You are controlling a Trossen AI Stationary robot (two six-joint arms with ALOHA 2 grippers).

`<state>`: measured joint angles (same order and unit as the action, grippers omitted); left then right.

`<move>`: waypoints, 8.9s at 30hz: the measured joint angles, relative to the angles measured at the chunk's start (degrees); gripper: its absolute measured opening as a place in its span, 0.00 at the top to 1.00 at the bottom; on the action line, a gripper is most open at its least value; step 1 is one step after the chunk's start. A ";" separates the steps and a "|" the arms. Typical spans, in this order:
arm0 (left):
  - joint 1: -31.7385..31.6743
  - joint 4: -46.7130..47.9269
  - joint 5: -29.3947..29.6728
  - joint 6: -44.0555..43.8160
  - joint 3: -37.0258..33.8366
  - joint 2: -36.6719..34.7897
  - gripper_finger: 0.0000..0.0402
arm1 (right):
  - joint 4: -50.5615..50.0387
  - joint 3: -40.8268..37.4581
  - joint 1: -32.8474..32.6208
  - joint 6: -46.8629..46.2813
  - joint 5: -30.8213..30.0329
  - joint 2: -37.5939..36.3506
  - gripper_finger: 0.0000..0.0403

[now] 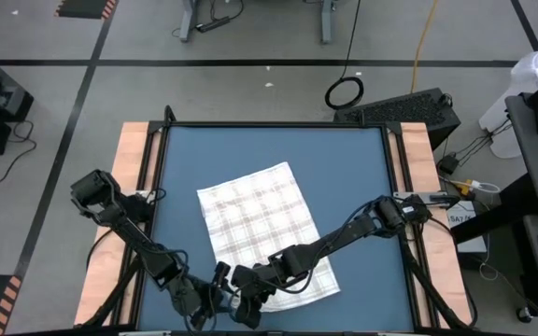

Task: Roll towel
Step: Fold the white towel

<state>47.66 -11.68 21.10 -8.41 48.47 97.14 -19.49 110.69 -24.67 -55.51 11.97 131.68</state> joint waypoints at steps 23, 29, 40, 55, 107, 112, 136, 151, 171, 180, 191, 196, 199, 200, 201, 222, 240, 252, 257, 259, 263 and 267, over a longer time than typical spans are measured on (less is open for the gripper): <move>-2.42 -1.24 -9.45 -0.85 0.02 0.00 0.98 | 0.75 0.00 -3.65 -3.12 -1.06 -0.29 0.72; -6.23 -1.06 -16.84 -3.34 0.02 0.00 0.98 | -0.16 0.00 -8.30 -5.08 -15.20 -0.33 0.48; -12.75 1.66 -29.49 -8.41 0.04 0.00 0.99 | -6.69 0.02 -10.08 -0.66 -33.11 0.17 0.48; -17.34 1.78 -36.10 -12.48 0.04 0.00 0.99 | -4.79 0.02 -8.39 4.37 -34.88 1.42 0.54; -26.79 40.18 -34.13 -2.43 0.04 -23.20 0.57 | -17.67 0.02 -15.79 -10.50 -32.41 1.21 0.99; -35.81 49.95 -31.87 4.61 0.04 -26.38 0.56 | -25.72 0.02 -18.30 -14.77 -31.33 -0.34 0.99; -37.97 54.69 -39.00 26.56 -6.60 -26.62 0.56 | -53.88 0.02 -24.63 -31.85 -33.23 -10.09 1.00; -23.96 41.48 -20.60 13.99 -14.62 -26.41 0.33 | -54.13 0.02 -24.74 -33.41 -33.75 -10.10 1.00; -23.52 26.42 -22.29 13.77 -25.57 -26.20 0.62 | -54.69 0.02 -24.74 -35.58 -36.22 -10.10 1.00; -23.52 26.54 -23.60 11.11 -24.71 -25.98 0.97 | -54.73 0.02 -24.74 -35.56 -36.24 -10.10 1.00; -25.33 49.27 -41.19 12.98 -6.71 -25.97 0.98 | -54.68 0.02 -24.74 -34.27 -36.00 -10.10 1.00; -30.64 50.04 -46.99 15.60 -2.74 -24.95 0.98 | -54.43 0.02 -24.12 -32.24 -35.88 -10.10 1.00; -34.79 50.07 -51.26 19.03 -2.62 -20.52 0.98 | -54.47 0.02 -23.45 -32.09 -35.91 -10.10 1.00; -36.03 50.20 -53.58 20.36 -2.61 -18.35 0.98 | -54.46 0.02 -23.26 -32.06 -35.93 -10.10 1.00; -37.23 50.82 -55.69 21.85 -2.36 -16.00 0.99 | -54.42 0.02 -23.01 -31.86 -35.94 -10.10 1.00; -41.29 73.66 -61.20 40.38 31.01 15.83 0.94 | -52.02 -0.10 -21.53 -30.18 -35.98 -9.33 1.00; -43.47 79.52 -56.68 40.25 31.67 11.61 0.49 | -44.42 -4.37 -21.55 -30.18 -35.63 -9.29 1.00; -45.29 76.94 -51.27 38.25 11.59 -9.12 0.53 | -44.13 -4.37 -21.55 -30.62 -35.67 -9.29 1.00; -39.11 66.52 -51.29 41.61 -1.89 -17.49 0.54 | -44.13 -4.36 -21.55 -30.67 -35.91 -9.29 1.00; -35.95 61.74 -51.25 41.67 -5.36 -20.00 0.54 | -44.11 -4.35 -21.55 -30.61 -35.95 -9.29 1.00; -29.64 51.96 -50.86 40.32 -9.00 -22.93 0.54 | -44.17 -4.35 -21.55 -30.31 -35.95 -9.29 1.00; -23.84 40.20 -47.07 33.12 -10.82 -23.17 0.54 | -44.17 -4.35 -21.56 -30.16 -36.06 -9.29 1.00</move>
<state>23.82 28.52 -25.97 24.71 37.65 73.97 -63.66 106.34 -46.22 -85.67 -24.10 122.39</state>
